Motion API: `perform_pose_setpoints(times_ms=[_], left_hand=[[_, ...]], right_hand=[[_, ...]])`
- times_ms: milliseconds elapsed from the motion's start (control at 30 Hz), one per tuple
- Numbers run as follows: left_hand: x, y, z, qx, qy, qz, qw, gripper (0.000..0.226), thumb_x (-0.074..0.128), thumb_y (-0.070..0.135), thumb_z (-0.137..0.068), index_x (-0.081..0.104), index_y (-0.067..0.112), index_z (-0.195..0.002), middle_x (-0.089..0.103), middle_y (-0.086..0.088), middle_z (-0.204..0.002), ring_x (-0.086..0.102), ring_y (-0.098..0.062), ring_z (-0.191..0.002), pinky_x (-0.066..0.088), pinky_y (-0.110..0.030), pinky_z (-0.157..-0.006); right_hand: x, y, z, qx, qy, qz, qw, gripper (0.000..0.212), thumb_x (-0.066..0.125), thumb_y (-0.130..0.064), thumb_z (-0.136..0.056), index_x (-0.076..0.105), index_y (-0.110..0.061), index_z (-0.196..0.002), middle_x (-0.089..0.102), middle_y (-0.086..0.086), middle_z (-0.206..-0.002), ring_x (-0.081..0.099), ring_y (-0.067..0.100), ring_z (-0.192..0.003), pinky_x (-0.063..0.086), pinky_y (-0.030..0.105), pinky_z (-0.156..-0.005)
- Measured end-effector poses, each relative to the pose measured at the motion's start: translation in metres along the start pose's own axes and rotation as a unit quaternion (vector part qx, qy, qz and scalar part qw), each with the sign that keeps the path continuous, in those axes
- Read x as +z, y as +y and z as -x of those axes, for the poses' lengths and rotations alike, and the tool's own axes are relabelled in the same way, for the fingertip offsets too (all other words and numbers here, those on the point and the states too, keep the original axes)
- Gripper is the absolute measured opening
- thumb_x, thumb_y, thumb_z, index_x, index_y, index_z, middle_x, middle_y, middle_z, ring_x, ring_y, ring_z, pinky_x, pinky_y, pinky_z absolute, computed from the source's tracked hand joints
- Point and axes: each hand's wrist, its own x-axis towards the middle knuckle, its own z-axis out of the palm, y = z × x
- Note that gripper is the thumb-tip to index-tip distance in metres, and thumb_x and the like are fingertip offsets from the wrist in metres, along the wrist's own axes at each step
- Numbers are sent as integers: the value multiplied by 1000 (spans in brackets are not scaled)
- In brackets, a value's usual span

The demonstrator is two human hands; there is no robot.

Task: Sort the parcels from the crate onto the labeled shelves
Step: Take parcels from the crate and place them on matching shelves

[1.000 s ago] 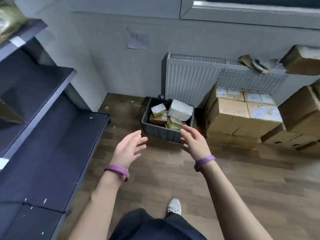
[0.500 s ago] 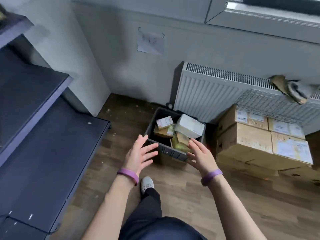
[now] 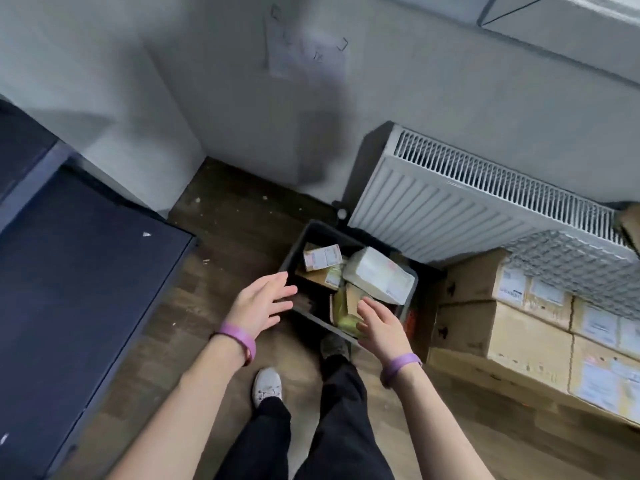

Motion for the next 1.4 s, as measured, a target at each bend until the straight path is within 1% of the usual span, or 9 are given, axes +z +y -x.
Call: perform_pose_setpoints(times_ms=[133,500,633,733,867,933,1033,1333,1400], left_hand=[[27,-3,-76,-57,52,28,997,27,50,34,-97,59,21,-120,69,-2,-113,64,-22,-104,41,-43,-105],[90,-89,-335,-181,86,77,977,24,49,31,-98,58,20,-117,66,-5,-116,63,-24,-103,43,-38,-97],[81,-128,-421,-184,99,56,976,21,49,29,-98,57,22,-117,63,-7,-123,59,-24,-105,42,-37,-95],[74,-153,-477,-170,122,42,977,29,51,28,-97,54,23,-126,58,-6,-130,55,-20,-106,42,-34,-89],[82,-179,-531,-132,139,1,981,48,55,29,-95,43,26,-141,48,0,-143,49,-17,-123,40,-39,-107],[87,-189,-547,-132,127,-13,983,52,54,28,-95,39,27,-144,47,4,-143,50,-14,-124,37,-38,-109],[94,-197,-556,-126,93,-21,987,37,52,25,-96,51,33,-131,61,12,-123,58,-2,-95,41,-28,-92],[77,-149,-470,-98,144,52,983,36,51,3,-92,56,35,-108,63,14,-97,58,3,-83,43,-23,-78],[63,-123,-432,-96,142,55,984,36,54,6,-91,60,35,-111,67,10,-104,61,-3,-91,45,-26,-83]], right_hand=[[-3,-10,-82,47,-53,33,997,34,59,-43,-91,59,-28,-122,61,-2,-127,59,18,-115,43,45,-107],[13,21,-366,35,-86,162,982,37,54,-32,-97,59,-15,-130,61,2,-128,56,20,-119,43,36,-105],[39,53,-447,49,-94,178,978,40,53,-30,-98,54,-15,-135,60,4,-131,58,18,-107,48,23,-88],[58,74,-491,55,-89,181,978,44,52,-31,-98,49,-14,-139,57,-2,-129,53,12,-95,41,5,-53],[75,100,-533,60,-66,174,981,57,55,-30,-97,33,-18,-148,52,1,-140,56,18,-114,42,23,-87],[83,110,-545,73,-68,177,979,62,55,-27,-97,26,-20,-152,50,1,-142,53,22,-124,40,28,-95],[89,118,-553,80,-71,148,983,60,57,-21,-96,30,-23,-150,54,-1,-138,56,22,-121,44,33,-99],[67,66,-479,32,-23,125,991,30,52,-14,-99,53,-14,-129,64,2,-109,62,7,-80,50,17,-63],[63,39,-447,28,-14,117,993,21,54,-16,-98,57,-13,-118,67,8,-110,63,12,-80,54,28,-71]])
